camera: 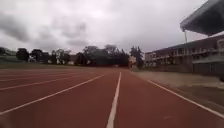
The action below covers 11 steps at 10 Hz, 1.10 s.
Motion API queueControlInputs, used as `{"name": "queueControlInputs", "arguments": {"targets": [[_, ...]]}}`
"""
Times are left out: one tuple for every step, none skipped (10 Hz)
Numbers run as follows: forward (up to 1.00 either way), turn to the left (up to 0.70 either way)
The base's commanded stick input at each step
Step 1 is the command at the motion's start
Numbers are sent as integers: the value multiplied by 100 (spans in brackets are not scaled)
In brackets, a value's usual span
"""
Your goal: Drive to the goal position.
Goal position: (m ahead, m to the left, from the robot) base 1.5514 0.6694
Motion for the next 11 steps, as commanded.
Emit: {"name": "queueControlInputs", "arguments": {"targets": [[50,0],[50,0],[50,0],[50,-4],[50,-32],[50,-50],[50,-50],[50,-50],[50,-50],[50,-50],[50,-50]]}}
